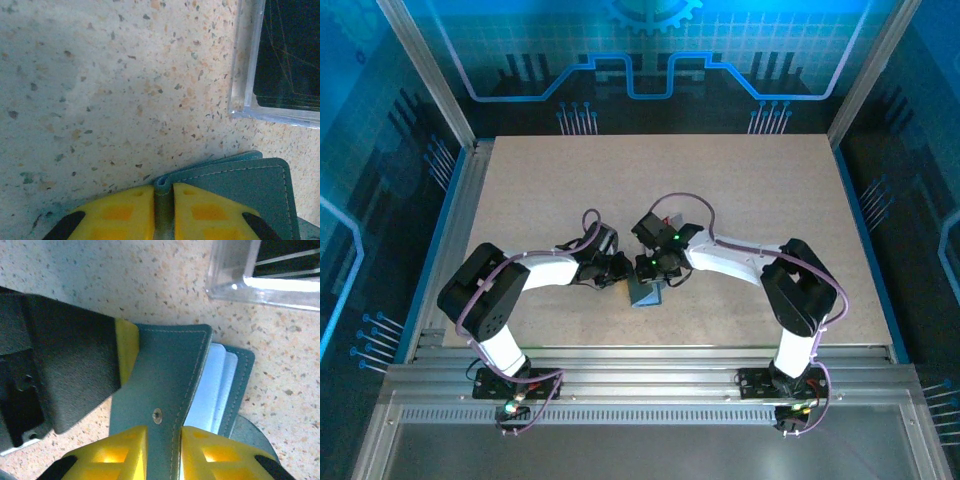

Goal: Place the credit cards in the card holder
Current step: Open the card holder at the bottom-center of the table.

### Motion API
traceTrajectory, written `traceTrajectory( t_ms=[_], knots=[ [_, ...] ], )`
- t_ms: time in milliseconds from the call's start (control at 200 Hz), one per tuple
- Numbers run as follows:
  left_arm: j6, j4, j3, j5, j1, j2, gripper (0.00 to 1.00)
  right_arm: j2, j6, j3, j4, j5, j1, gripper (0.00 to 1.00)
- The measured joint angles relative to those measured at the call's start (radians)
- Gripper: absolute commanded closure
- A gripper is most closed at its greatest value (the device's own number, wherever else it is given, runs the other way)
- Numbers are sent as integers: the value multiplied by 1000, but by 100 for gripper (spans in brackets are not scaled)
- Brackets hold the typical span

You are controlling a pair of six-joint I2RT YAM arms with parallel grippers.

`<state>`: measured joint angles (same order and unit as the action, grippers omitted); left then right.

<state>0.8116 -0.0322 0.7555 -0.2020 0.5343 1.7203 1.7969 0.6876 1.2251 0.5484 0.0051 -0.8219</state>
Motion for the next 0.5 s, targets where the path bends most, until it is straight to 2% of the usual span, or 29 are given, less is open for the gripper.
traceTrajectory(
  t_ms=[295,405,500],
  knots=[
    [25,-34,-20,0,0,-5,84,38,0,34,37,23,-9,77],
    [33,-65,-37,0,0,-10,84,38,5,33,31,21,-9,92],
    [44,-84,-49,0,0,-14,79,33,7,29,31,37,-9,98]
  ],
)
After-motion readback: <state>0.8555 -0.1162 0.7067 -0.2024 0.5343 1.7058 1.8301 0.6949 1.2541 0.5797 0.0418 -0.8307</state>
